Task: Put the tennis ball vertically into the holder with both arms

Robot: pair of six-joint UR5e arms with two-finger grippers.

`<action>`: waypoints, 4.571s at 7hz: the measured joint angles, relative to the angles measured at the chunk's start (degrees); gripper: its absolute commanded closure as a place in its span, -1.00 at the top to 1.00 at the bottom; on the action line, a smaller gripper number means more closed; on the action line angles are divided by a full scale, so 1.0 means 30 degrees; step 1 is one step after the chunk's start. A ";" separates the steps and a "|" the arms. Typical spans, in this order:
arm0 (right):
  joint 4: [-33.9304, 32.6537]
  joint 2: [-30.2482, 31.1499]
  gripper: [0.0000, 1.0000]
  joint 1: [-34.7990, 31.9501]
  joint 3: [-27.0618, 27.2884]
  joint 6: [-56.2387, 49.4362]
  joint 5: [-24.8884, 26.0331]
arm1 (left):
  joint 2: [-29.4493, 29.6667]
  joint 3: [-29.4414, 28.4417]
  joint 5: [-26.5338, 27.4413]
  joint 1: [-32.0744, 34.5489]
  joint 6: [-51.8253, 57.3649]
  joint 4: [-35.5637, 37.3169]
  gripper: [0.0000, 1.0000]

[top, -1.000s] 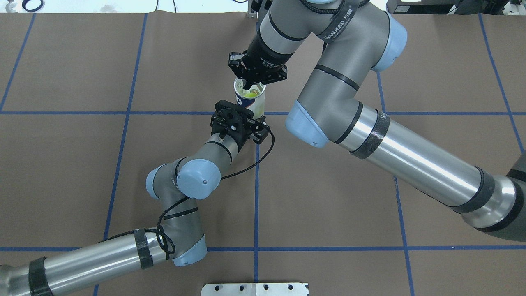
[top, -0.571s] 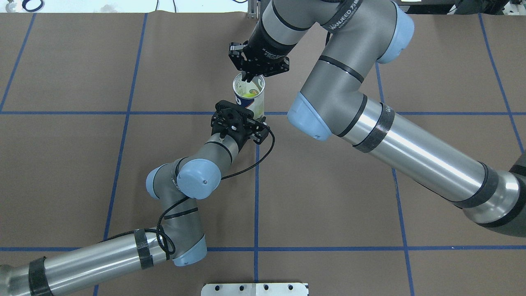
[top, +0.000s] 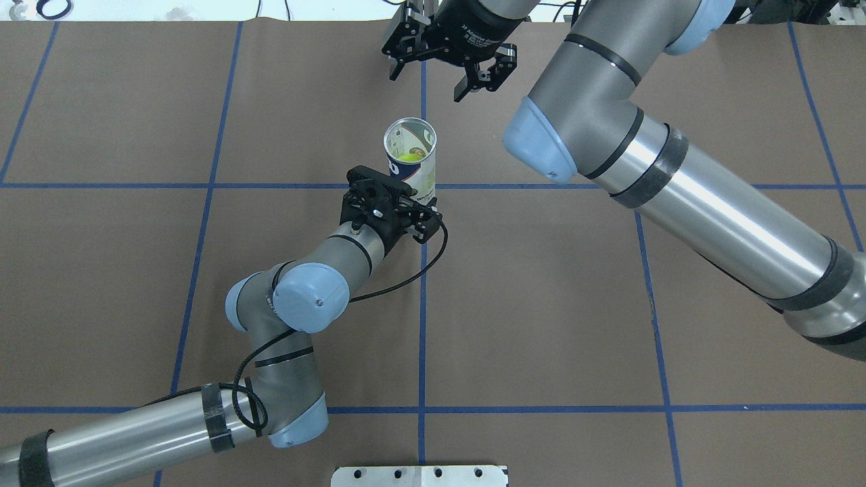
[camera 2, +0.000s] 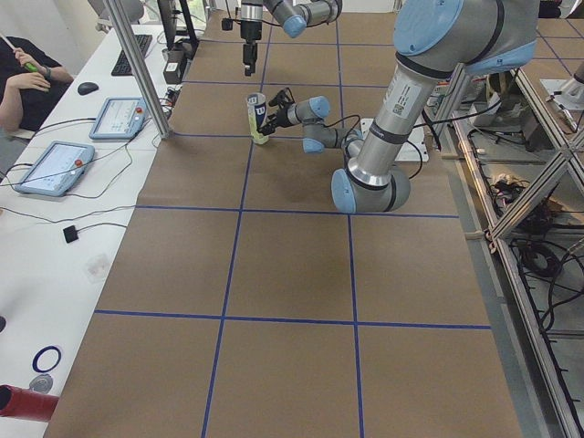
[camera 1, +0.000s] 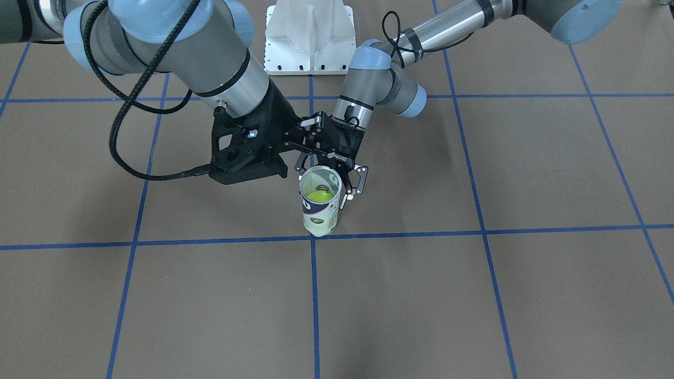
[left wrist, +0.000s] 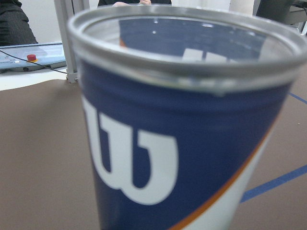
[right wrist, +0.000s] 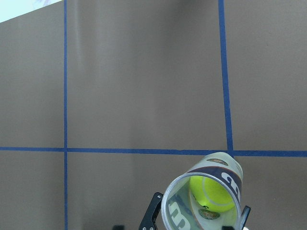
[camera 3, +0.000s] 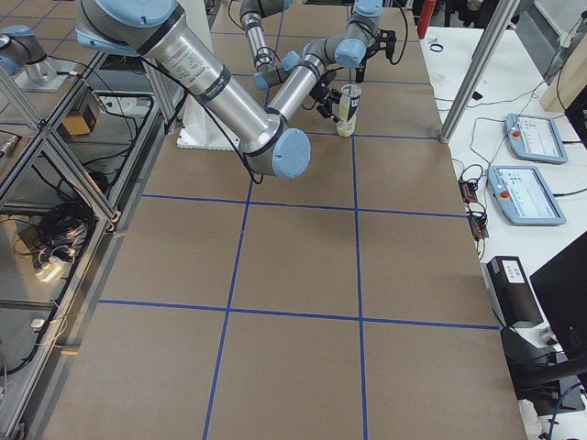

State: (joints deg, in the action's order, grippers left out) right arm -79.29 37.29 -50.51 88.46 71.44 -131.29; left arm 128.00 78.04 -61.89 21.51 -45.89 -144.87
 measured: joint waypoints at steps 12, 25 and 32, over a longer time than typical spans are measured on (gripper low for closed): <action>-0.2201 0.9674 1.00 -0.9447 -0.1533 -1.8679 -0.3085 | -0.7900 1.2185 -1.6431 1.1212 0.3325 1.5212 0.99; -0.5596 1.7689 1.00 -1.4525 0.2178 -2.5861 -0.1685 | -0.9622 0.3477 -2.3578 2.2478 1.4712 2.0174 0.99; -0.5533 1.7716 1.00 -1.4510 0.2299 -2.4867 -0.2199 | -1.1698 0.4924 -2.3756 2.3358 1.6615 2.0186 0.99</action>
State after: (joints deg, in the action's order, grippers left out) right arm -95.89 90.44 -94.04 95.35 -3.17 -137.89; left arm 92.91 92.81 -133.16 91.58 3.96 -84.31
